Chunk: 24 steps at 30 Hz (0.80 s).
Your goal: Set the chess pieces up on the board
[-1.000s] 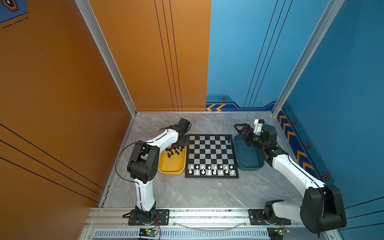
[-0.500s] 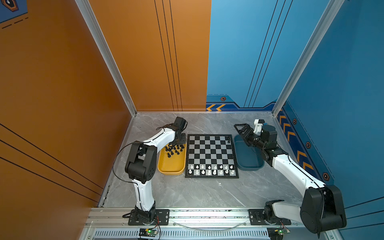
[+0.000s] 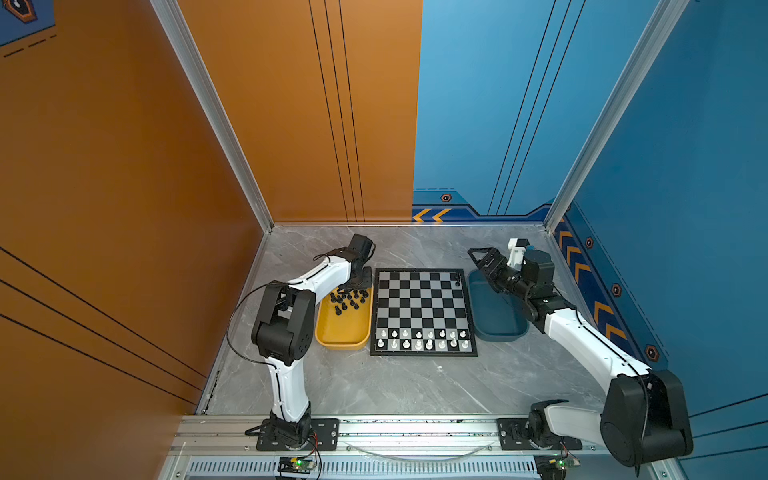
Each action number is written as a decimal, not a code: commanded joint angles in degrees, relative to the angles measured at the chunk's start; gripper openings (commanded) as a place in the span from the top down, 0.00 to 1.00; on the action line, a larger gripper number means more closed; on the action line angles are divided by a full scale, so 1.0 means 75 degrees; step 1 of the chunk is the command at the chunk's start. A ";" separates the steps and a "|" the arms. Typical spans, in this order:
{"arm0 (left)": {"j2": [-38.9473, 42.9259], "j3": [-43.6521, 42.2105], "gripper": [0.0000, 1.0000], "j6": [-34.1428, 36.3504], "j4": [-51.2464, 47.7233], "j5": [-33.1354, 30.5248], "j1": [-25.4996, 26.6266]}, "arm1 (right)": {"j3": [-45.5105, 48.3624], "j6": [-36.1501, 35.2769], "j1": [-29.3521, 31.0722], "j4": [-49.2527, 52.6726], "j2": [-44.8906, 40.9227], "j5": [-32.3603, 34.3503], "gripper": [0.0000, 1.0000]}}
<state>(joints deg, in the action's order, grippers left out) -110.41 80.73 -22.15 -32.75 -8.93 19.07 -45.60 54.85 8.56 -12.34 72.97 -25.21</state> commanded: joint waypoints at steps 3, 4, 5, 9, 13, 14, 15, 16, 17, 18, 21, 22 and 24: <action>-0.0284 0.0240 0.72 -0.0082 -0.0015 0.0124 -0.0081 | -0.0183 -0.0177 -0.0015 0.0249 -0.0149 0.0187 0.00; -0.0307 0.0260 0.72 -0.0082 -0.0016 0.0124 -0.0082 | -0.0191 -0.0177 -0.0005 0.0241 -0.0152 0.0197 0.00; -0.0334 0.0263 0.72 -0.0093 -0.0016 0.0129 -0.0084 | -0.0179 -0.0177 -0.0013 0.0250 -0.0155 0.0198 0.00; -0.0407 0.0308 0.73 -0.0093 -0.0018 0.0137 -0.0082 | -0.0189 -0.0177 -0.0016 0.0251 -0.0154 0.0198 0.00; -0.0454 0.0314 0.75 -0.0105 -0.0027 0.0146 -0.0093 | -0.0181 -0.0177 -0.0022 0.0257 -0.0165 0.0198 0.00; -0.0460 0.0312 0.76 -0.0105 -0.0028 0.0147 -0.0093 | -0.0186 -0.0177 -0.0022 0.0257 -0.0167 0.0198 0.00; -0.0454 0.0311 0.76 -0.0105 -0.0028 0.0158 -0.0093 | -0.0183 -0.0177 -0.0018 0.0259 -0.0165 0.0198 0.00; -0.0454 0.0311 0.77 -0.0105 -0.0028 0.0169 -0.0093 | -0.0177 -0.0177 -0.0016 0.0259 -0.0166 0.0198 0.00; -0.0454 0.0310 0.77 -0.0105 -0.0028 0.0181 -0.0093 | -0.0182 -0.0177 -0.0021 0.0262 -0.0165 0.0198 0.00; -0.0454 0.0322 0.77 -0.0105 -0.0023 0.0194 -0.0093 | -0.0183 -0.0177 -0.0020 0.0262 -0.0158 0.0197 0.00; -0.0443 0.0316 0.77 -0.0105 -0.0028 0.0218 -0.0086 | -0.0190 -0.0177 -0.0030 0.0262 -0.0167 0.0198 0.00; -0.0421 0.0314 0.77 -0.0105 -0.0022 0.0218 -0.0082 | -0.0191 -0.0177 -0.0028 0.0262 -0.0173 0.0196 0.00; -0.0368 0.0306 0.77 -0.0105 -0.0028 0.0206 -0.0083 | -0.0189 -0.0177 -0.0025 0.0262 -0.0178 0.0186 0.00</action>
<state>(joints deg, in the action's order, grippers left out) -112.77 81.52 -22.37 -32.58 -8.49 18.74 -45.60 54.83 8.56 -11.88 72.95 -25.21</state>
